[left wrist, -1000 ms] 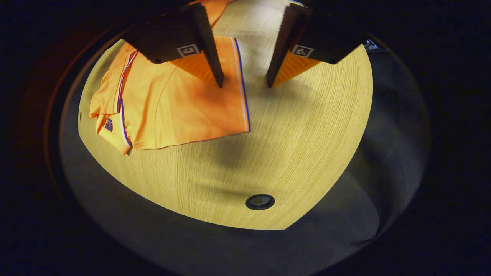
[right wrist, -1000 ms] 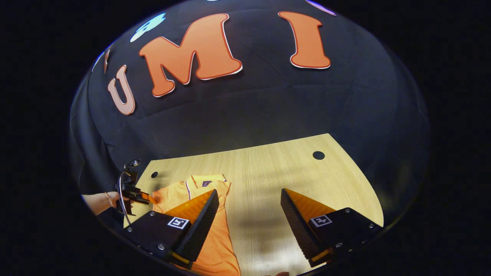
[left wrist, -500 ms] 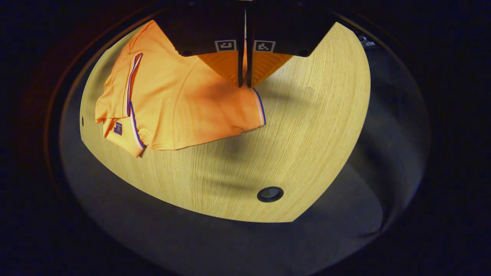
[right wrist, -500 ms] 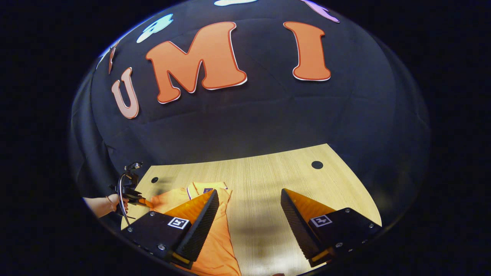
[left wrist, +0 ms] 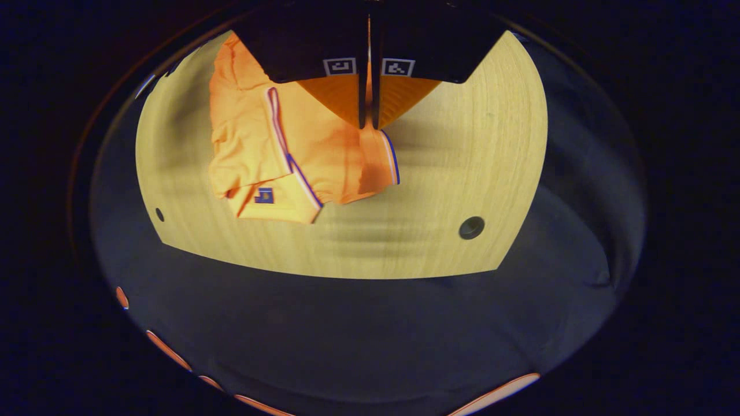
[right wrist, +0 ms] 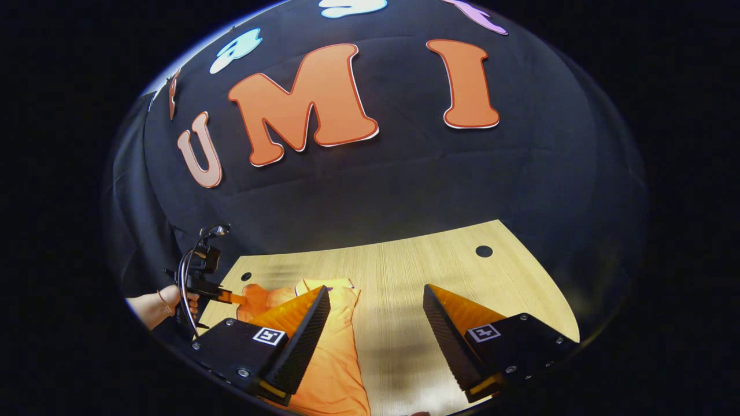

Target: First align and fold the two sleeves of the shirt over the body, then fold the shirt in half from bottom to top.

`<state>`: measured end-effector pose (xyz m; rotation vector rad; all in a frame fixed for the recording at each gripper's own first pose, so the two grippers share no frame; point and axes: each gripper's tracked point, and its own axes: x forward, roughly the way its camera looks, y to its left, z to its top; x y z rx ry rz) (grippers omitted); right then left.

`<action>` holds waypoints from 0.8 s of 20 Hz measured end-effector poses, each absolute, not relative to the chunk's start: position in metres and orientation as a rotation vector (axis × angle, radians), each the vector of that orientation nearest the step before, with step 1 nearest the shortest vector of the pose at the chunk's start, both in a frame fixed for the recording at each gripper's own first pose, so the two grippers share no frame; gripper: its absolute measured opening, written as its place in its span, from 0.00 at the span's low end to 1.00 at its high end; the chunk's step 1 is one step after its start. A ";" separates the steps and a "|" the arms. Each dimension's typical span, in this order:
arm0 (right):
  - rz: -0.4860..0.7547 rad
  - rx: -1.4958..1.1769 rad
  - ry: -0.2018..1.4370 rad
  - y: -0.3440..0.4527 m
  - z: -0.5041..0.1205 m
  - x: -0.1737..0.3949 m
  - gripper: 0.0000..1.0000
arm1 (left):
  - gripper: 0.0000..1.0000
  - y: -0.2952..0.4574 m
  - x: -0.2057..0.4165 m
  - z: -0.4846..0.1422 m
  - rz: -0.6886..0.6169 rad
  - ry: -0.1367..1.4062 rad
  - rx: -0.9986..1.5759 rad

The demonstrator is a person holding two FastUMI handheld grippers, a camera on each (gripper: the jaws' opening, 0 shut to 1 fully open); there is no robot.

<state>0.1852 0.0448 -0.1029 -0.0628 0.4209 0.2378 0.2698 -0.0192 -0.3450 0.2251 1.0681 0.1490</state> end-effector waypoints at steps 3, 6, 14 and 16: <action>0.224 -0.069 0.408 0.042 -0.104 0.187 0.99 | 0.02 -0.065 0.276 -0.339 0.072 1.063 0.264; 0.215 -0.070 0.416 0.042 -0.106 0.185 0.99 | 0.02 -0.104 0.274 -0.349 0.024 1.079 0.275; 0.186 -0.055 0.462 0.038 -0.110 0.182 0.99 | 0.03 -0.169 0.273 -0.400 -0.043 1.135 0.316; 0.179 -0.053 0.463 0.037 -0.110 0.182 0.99 | 0.05 -0.180 0.271 -0.410 -0.051 1.145 0.296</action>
